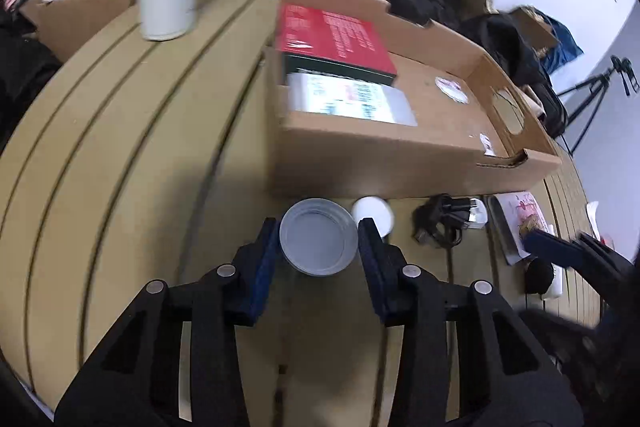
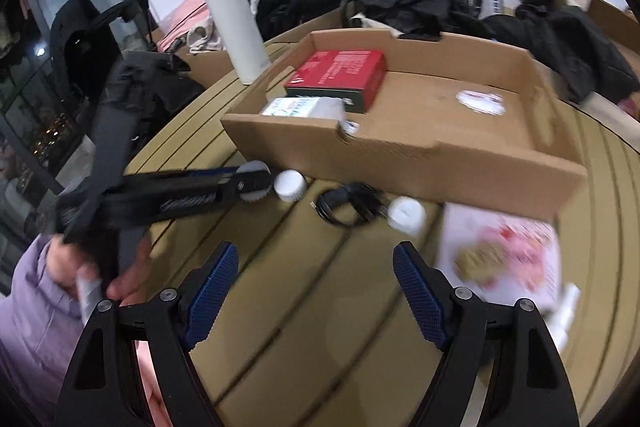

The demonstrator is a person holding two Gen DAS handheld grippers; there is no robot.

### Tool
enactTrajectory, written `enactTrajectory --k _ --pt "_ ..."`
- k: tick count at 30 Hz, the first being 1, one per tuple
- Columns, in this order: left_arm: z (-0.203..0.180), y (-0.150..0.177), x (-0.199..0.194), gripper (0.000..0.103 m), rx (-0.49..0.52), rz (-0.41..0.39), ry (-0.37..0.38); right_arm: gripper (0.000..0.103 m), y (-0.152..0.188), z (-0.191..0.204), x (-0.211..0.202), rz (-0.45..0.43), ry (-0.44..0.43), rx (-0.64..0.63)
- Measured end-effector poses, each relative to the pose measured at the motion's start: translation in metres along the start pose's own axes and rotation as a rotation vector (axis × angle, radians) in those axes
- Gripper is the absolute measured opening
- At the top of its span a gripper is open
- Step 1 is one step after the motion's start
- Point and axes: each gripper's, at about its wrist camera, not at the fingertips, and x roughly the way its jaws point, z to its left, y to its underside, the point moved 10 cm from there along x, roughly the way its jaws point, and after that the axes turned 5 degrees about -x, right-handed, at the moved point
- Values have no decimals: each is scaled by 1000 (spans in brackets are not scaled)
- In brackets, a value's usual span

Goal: Organize objects

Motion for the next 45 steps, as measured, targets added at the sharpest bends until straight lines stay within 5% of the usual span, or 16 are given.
enactTrajectory --k 7,10,13,15,20,29,34,37,39,41,45 --pt "53 3 -50 36 -126 -79 -64 63 -27 28 60 -6 4 -111" --pt "63 9 -70 36 -148 -102 -78 51 -26 30 81 16 77 -147" --pt "62 13 -74 36 -128 -101 -88 46 -23 26 93 18 104 -127" --pt "55 16 -75 36 -119 -85 -80 32 -24 23 93 9 120 -122" --pt "29 20 -106 36 -83 -109 -53 31 -18 29 82 26 120 -135" --pt "-45 63 -181 36 34 -162 27 31 23 42 -92 -104 90 -68" --pt "-85 71 -207 36 90 -191 110 31 57 35 -177 -167 176 -48" --pt "-109 54 -219 36 135 -210 158 31 50 23 -199 -198 189 -18" --pt "-126 27 -234 36 216 -260 160 31 35 15 -219 -234 122 40" --pt "-146 -13 -249 36 264 -279 229 31 2 8 -245 -293 7 82" --pt "-173 -93 -248 36 240 -279 265 31 -79 -15 -284 -365 12 -3"
